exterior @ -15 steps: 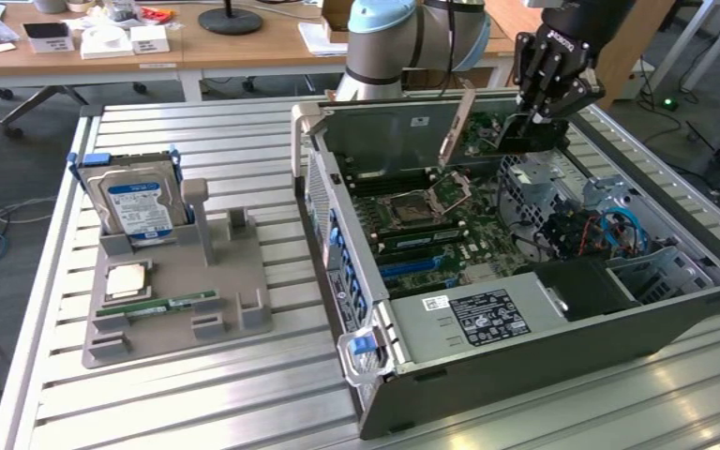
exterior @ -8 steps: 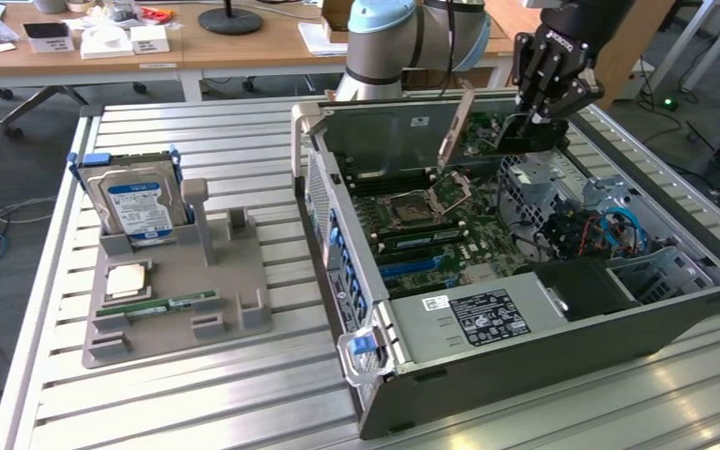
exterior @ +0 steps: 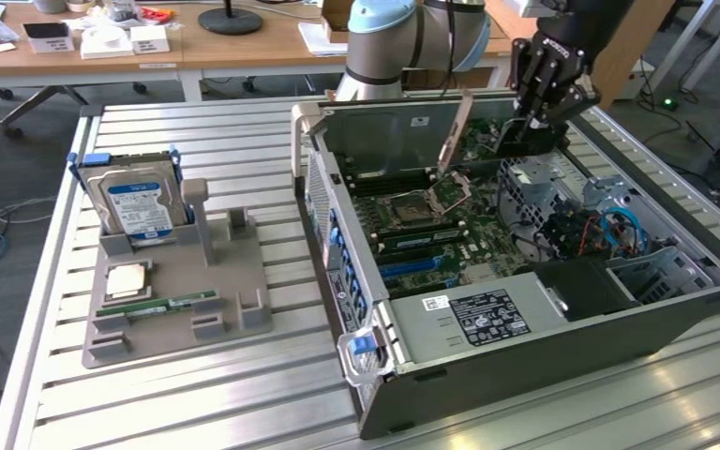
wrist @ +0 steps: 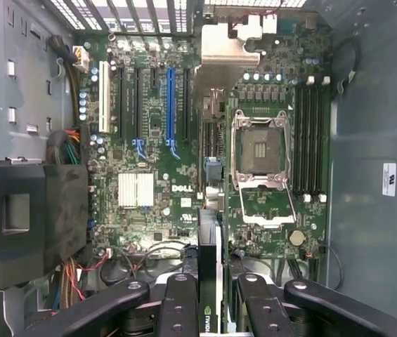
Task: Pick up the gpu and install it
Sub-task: 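Insert the gpu into the slot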
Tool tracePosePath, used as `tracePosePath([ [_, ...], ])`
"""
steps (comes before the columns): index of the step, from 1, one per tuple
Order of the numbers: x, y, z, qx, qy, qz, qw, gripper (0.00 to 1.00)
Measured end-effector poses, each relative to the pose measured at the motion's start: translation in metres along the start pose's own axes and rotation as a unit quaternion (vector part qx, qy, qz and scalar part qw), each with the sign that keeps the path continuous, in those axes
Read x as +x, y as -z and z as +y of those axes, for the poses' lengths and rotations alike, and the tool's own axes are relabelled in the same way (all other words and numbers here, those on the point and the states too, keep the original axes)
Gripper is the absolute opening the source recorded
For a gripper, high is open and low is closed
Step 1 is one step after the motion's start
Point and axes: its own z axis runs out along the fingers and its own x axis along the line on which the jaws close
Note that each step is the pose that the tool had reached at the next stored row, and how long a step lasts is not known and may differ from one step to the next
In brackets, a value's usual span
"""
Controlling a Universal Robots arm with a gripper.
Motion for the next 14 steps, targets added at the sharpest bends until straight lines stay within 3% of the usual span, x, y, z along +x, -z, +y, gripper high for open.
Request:
tracePosePath([
  [2,0.000,-0.0012,0.0006,0.0019,0.001,0.0000,1.0000,0.26],
  [14,0.000,-0.0019,0.0123,0.0027,0.001,0.0000,1.0000,0.26],
])
